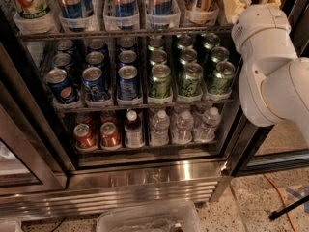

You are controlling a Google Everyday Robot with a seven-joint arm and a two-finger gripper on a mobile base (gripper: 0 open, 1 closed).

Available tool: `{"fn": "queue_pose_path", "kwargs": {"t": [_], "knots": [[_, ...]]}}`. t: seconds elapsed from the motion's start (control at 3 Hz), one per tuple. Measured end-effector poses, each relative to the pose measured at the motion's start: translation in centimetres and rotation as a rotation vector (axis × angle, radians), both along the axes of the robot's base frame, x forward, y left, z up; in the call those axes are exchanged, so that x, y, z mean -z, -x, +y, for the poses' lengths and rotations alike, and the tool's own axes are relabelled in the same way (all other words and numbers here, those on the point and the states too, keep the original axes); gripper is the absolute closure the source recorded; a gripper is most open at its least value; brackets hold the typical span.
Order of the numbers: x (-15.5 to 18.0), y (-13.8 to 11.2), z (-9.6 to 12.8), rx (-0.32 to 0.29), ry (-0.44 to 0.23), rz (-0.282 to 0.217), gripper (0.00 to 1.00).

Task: Pick orange can from top shelf of fridge

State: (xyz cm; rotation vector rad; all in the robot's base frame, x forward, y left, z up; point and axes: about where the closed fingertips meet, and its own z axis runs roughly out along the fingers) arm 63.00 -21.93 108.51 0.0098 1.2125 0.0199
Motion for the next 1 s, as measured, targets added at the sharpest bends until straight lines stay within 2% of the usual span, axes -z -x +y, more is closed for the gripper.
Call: {"fn": "queue_pose_path", "kwargs": {"t": [1.0], "knots": [[-1.4,2.4,0.4,-0.026,0.052,-0.058,1.0]]}}
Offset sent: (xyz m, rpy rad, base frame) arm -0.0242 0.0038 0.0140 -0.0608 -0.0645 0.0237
